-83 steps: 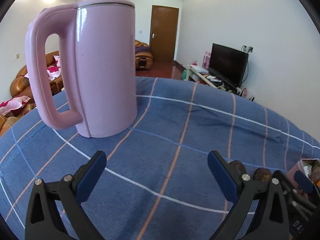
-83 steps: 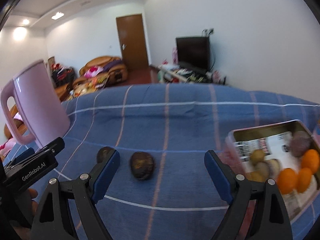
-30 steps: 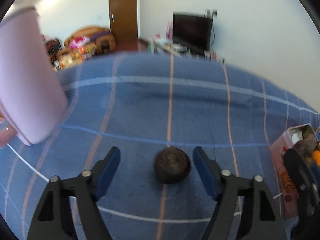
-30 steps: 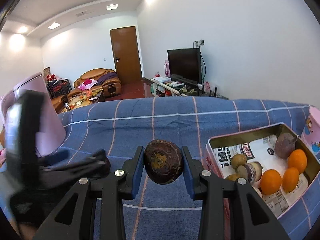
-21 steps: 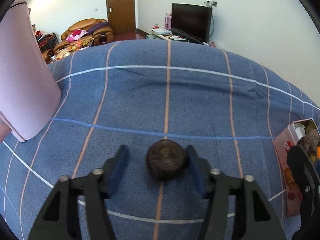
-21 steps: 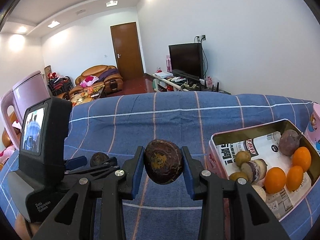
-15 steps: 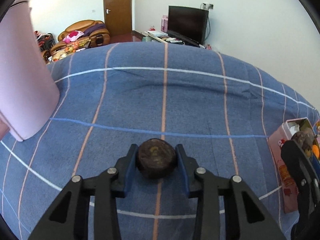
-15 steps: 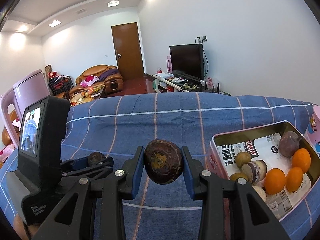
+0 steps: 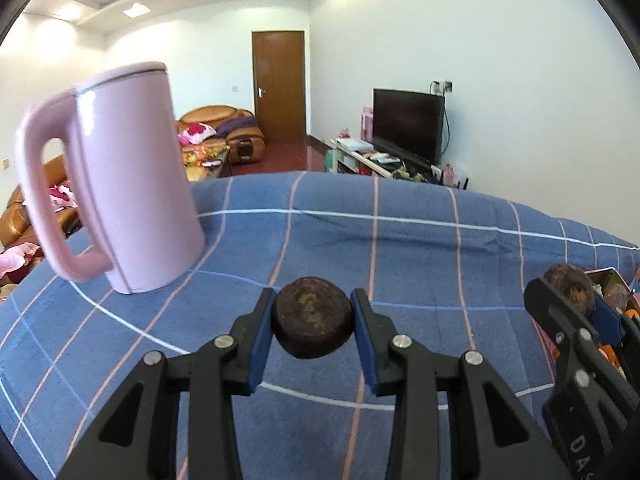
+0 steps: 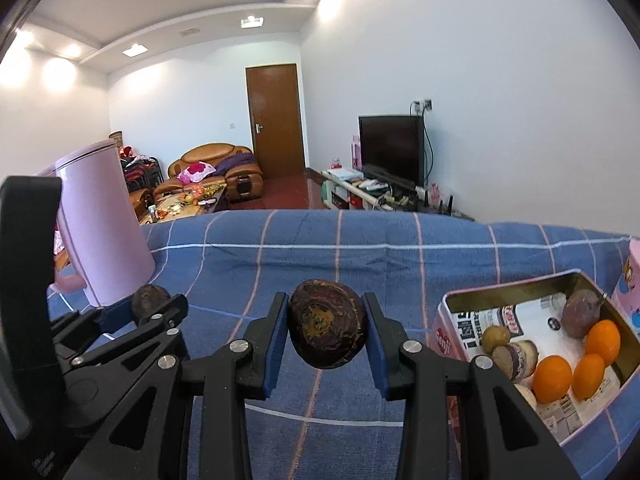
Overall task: Organize fruits
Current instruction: 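Carry the brown fruit with the left gripper while the right gripper carries its fruit over the tin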
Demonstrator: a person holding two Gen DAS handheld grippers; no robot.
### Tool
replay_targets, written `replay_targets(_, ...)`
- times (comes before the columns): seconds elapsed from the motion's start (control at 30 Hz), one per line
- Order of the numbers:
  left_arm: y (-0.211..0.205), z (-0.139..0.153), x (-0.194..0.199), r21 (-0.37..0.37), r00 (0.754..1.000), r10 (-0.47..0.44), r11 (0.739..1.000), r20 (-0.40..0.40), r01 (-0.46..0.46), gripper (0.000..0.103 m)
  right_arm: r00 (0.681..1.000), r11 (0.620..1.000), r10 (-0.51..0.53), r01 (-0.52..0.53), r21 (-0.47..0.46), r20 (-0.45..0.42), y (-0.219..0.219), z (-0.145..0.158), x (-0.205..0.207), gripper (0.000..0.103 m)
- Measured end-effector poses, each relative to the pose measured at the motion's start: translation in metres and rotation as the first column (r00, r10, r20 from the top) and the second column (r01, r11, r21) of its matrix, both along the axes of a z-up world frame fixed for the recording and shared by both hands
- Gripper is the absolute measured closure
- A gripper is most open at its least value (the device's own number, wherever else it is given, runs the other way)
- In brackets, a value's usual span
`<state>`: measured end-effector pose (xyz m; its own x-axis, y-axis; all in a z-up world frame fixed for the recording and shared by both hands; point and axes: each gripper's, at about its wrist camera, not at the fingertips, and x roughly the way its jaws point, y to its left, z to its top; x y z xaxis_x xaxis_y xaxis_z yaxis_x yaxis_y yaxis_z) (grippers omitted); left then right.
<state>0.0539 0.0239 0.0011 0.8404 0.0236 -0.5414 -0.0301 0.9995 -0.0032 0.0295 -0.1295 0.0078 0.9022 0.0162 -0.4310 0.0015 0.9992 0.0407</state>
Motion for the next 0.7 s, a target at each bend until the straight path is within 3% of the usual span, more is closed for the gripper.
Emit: replay_targets(0.7,0.000,0.002,-0.031,0.014,0.999,0.020,1.000,0.051,-0.021,0.064,1.000,1.000,-0.006,0.007,-0.019,0.021,-0.002,0.002,-0.037,0.065)
